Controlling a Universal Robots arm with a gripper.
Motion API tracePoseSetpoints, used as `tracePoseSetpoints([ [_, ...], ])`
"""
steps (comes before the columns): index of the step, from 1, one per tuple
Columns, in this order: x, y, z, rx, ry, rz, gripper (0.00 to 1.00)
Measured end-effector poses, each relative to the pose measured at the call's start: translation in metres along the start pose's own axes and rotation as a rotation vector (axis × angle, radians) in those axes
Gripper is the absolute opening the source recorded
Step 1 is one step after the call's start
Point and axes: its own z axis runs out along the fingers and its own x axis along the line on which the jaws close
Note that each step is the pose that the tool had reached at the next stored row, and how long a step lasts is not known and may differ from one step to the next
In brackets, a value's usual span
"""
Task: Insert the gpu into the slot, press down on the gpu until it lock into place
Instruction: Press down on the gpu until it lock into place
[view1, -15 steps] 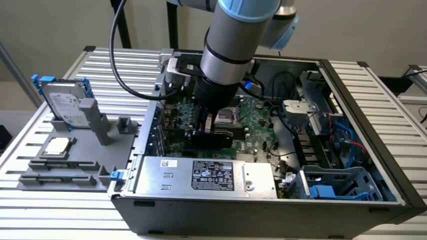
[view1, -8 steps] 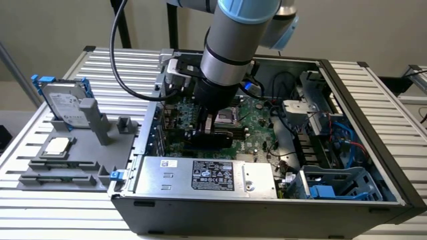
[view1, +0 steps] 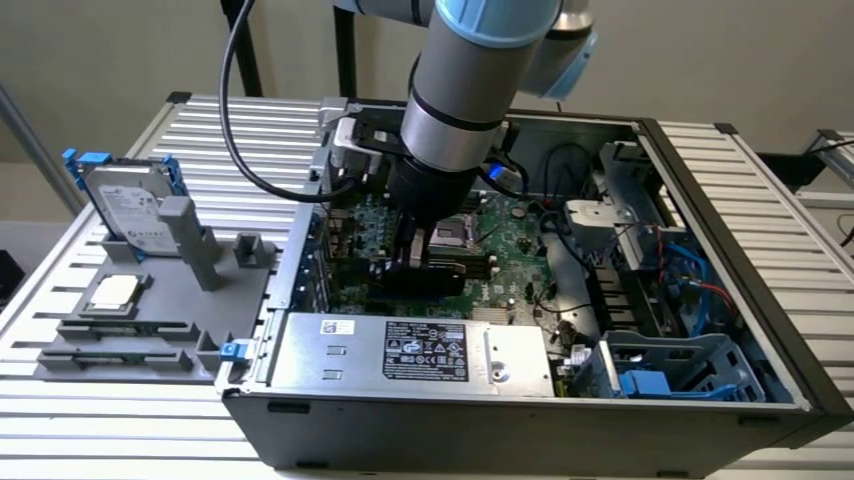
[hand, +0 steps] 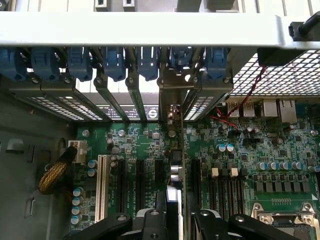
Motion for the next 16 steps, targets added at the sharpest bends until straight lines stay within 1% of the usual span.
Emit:
tracePoseSetpoints([
  [16, 0.0000, 0.0000, 0.0000, 0.0000, 0.0000, 0.000, 0.26],
])
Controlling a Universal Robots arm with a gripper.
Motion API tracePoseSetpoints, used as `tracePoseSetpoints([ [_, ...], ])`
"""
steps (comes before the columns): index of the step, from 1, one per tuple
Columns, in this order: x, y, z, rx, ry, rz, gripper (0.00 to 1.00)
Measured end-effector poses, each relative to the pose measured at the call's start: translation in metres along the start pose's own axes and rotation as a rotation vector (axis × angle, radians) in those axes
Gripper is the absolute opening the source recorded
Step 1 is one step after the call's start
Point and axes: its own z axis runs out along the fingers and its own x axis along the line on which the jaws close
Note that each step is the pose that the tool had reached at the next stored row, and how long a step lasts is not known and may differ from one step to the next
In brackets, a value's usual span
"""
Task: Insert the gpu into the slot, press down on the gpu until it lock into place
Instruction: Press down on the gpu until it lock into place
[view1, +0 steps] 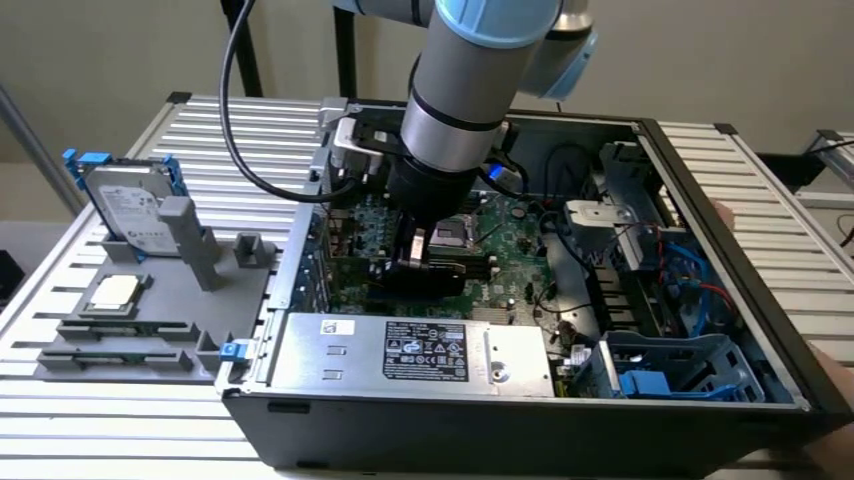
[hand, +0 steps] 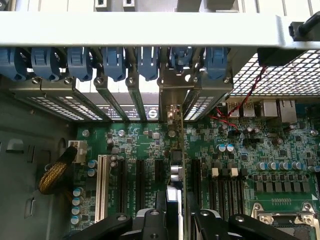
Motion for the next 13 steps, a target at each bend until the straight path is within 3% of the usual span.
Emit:
tracePoseSetpoints([
  [13, 0.0000, 0.0000, 0.0000, 0.0000, 0.0000, 0.000, 0.26],
])
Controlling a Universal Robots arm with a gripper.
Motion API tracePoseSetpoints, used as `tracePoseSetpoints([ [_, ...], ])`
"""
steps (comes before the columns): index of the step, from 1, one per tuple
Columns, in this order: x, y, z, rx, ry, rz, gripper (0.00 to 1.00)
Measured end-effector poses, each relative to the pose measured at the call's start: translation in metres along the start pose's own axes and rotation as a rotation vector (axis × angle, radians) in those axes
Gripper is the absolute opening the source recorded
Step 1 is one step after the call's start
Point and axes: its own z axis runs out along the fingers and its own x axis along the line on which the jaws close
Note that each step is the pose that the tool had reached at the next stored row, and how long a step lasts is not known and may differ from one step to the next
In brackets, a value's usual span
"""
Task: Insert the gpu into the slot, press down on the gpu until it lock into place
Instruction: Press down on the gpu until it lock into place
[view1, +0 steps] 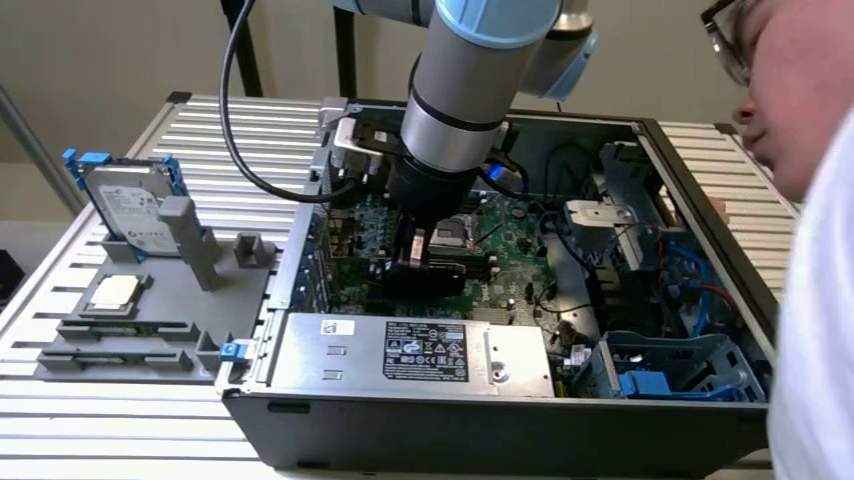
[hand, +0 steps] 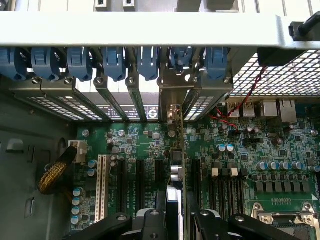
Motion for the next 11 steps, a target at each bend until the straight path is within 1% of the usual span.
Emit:
tracePoseSetpoints([
  [11, 0.0000, 0.0000, 0.0000, 0.0000, 0.0000, 0.000, 0.26],
])
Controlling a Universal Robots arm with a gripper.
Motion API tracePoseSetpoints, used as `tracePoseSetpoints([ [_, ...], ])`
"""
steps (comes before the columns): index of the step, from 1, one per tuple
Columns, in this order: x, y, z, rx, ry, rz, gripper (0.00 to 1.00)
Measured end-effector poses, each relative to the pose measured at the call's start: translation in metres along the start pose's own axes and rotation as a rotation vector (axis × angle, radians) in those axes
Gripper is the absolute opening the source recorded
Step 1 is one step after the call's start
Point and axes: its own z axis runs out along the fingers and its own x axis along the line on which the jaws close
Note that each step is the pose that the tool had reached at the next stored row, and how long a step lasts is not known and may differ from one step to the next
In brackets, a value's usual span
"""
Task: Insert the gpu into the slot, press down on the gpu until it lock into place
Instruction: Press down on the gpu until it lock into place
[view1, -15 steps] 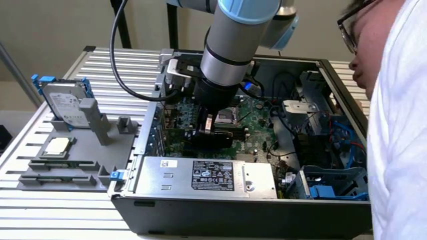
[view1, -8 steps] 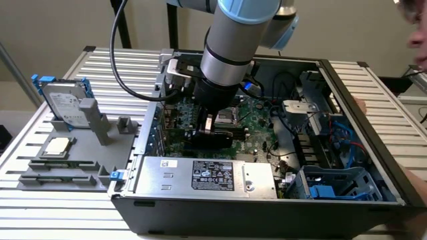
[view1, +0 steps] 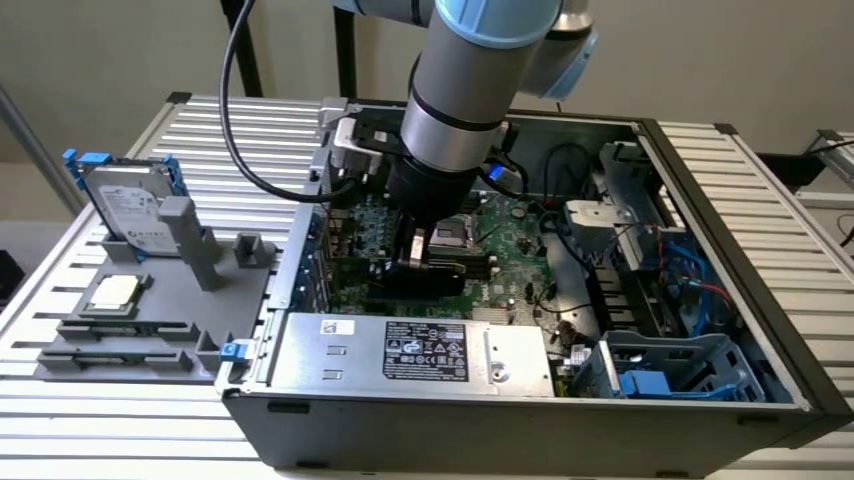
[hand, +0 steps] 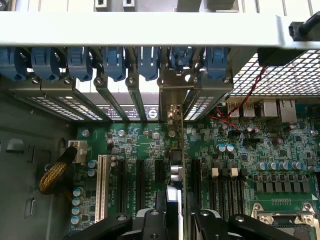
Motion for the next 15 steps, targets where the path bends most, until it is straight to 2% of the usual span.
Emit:
tracePoseSetpoints([
  [8, 0.0000, 0.0000, -0.0003, 0.0000, -0.0002, 0.000, 0.26],
  [15, -0.0002, 0.0009, -0.0052, 0.0003, -0.0001, 0.000, 0.26],
])
